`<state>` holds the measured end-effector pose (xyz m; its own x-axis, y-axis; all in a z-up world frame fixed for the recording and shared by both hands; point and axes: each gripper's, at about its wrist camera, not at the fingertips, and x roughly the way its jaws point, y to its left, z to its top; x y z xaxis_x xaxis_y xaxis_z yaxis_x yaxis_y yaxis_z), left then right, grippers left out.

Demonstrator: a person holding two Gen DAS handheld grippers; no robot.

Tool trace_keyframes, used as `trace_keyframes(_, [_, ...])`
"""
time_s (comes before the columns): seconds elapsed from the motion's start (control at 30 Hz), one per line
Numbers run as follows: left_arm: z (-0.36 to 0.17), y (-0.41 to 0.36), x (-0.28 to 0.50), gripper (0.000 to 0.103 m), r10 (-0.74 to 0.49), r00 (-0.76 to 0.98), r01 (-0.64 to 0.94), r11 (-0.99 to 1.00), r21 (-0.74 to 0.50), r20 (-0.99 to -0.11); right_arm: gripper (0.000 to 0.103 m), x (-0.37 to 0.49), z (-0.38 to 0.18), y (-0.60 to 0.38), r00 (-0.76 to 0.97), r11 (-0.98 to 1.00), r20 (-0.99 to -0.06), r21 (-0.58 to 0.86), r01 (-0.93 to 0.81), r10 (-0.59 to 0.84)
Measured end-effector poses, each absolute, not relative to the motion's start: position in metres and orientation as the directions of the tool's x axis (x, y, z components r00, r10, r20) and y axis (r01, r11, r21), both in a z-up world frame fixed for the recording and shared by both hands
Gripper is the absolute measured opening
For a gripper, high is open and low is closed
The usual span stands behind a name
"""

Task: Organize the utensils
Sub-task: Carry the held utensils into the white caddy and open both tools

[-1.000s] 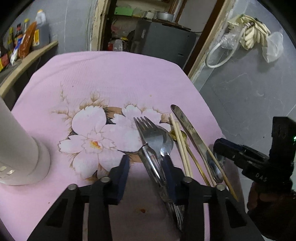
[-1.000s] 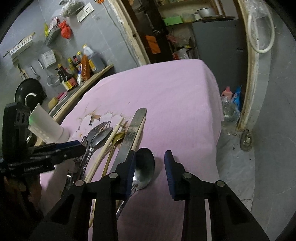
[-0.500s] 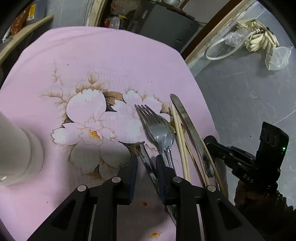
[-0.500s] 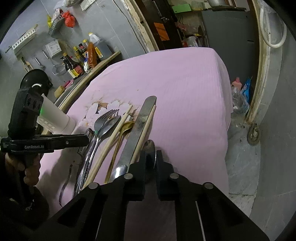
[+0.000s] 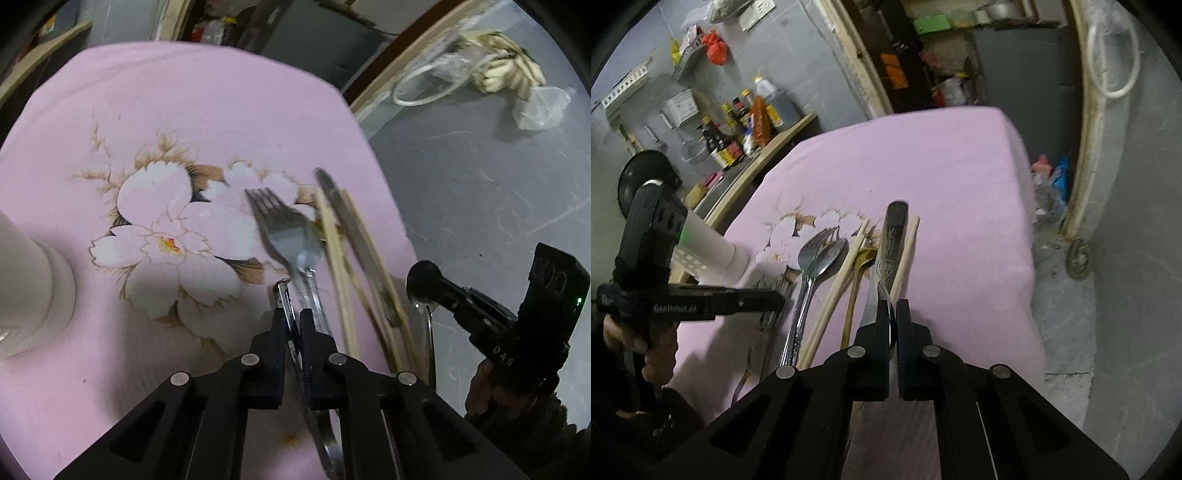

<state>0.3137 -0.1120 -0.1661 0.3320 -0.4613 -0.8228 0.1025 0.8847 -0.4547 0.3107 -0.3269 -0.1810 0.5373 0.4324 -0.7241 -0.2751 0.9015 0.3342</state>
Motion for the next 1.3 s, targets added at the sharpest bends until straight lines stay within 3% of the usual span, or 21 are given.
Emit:
trace_keyframes(0.4, [-0.103,-0.097,0.252,0.003,-0.499,0.559,0.318,0.866,-0.385,-0.662,0.003,0.227,-0.105,-0.308,0.789,0.960,-0.562,0.251,-0.121,0.247])
trace_keyframes(0.8, [-0.030,-0.007,0.203,0.003,-0.481,0.729,0.335,0.871,-0.359,-0.488,0.003,0.205,-0.031,-0.226,0.885,0.957,-0.384,0.223,-0.187,0.263])
trace_keyframes(1.07, [0.022,0.074,0.188,0.003,-0.353,0.862,0.239,0.915,-0.325,-0.363,0.003,0.230,0.023,-0.147,0.930,0.949,-0.211,0.162,-0.272,0.302])
trace_keyframes(1.3, [0.033,0.143,0.196,0.003,-0.121,0.952,0.035,0.955,-0.293,-0.282,0.003,0.265,0.044,-0.086,0.933,0.938,-0.106,0.092,-0.335,0.344])
